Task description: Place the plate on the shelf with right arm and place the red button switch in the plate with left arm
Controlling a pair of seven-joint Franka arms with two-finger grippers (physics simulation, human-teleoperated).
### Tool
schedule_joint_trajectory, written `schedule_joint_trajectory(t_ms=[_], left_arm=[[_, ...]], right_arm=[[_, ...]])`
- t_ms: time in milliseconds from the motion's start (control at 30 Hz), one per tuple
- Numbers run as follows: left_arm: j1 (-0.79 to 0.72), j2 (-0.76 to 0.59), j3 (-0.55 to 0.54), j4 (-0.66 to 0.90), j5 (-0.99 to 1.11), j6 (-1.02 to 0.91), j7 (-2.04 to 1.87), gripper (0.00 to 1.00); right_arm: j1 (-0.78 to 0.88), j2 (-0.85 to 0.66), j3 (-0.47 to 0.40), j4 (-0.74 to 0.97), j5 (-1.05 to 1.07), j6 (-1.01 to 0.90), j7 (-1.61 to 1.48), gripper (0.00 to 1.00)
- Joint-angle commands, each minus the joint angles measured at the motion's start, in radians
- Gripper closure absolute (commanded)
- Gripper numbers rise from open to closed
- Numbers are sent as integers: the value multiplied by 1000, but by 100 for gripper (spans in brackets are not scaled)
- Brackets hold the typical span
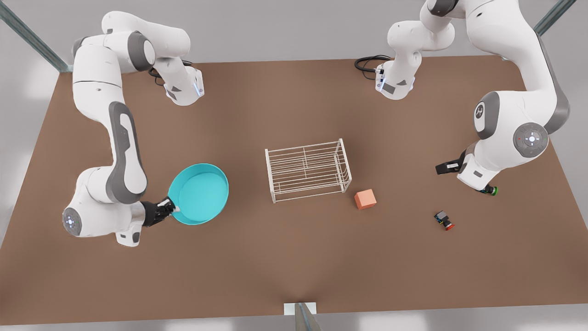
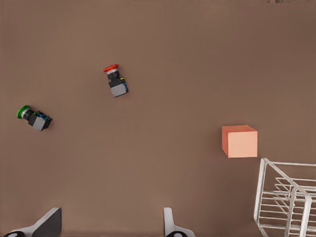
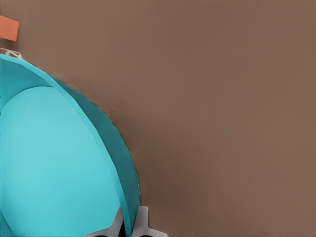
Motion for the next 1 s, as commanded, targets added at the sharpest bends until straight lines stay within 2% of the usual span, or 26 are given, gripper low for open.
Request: schedule_joint_trajectory(t_ms=[0, 300, 667, 867, 933, 967], left_arm=[[0, -1, 0, 0, 0, 0, -77, 0], [0, -1, 0, 0, 1, 0, -77, 0], [0, -1, 0, 0, 3, 0, -78, 0], [3, -1, 0, 0, 0, 1, -80, 0], [23, -3, 5, -29, -31, 101, -332, 0], [41, -1, 8, -96, -45, 235, -490, 0]], right_arm=[[44, -15, 0, -2, -1, -61, 321, 79], [259, -50, 0, 1, 40, -58, 606, 79], [475, 13, -1, 1, 84, 221, 878, 78], [553, 51, -1, -6, 143, 298, 935, 78], [566, 51, -1, -23, 149, 301, 935, 78], [567, 51, 0, -37, 153, 320, 938, 78]])
